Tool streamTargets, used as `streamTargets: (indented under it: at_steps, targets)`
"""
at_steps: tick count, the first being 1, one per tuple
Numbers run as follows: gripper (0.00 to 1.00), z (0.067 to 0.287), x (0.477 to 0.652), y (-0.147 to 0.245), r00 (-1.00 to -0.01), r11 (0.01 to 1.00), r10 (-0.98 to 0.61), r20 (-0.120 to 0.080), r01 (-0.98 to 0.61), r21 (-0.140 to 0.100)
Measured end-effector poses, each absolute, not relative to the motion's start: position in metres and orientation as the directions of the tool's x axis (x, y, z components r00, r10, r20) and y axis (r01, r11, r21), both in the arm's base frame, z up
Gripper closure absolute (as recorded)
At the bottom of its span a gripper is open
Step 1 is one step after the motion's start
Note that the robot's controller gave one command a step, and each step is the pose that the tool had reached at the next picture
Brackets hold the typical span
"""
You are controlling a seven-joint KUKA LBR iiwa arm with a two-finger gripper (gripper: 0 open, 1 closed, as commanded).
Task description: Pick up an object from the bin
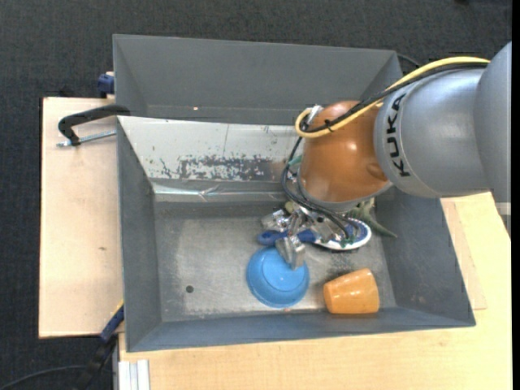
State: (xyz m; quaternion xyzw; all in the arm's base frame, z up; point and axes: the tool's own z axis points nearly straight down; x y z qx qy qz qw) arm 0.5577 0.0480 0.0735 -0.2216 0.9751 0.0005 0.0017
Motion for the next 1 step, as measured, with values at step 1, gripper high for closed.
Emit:
streamTargets:
  at_steps: [1]
  targets:
    - [1.00, 0.2541, 0.5571, 0.0566, -0.889, 0.889, -0.458, -0.014, -0.458, -0.004]
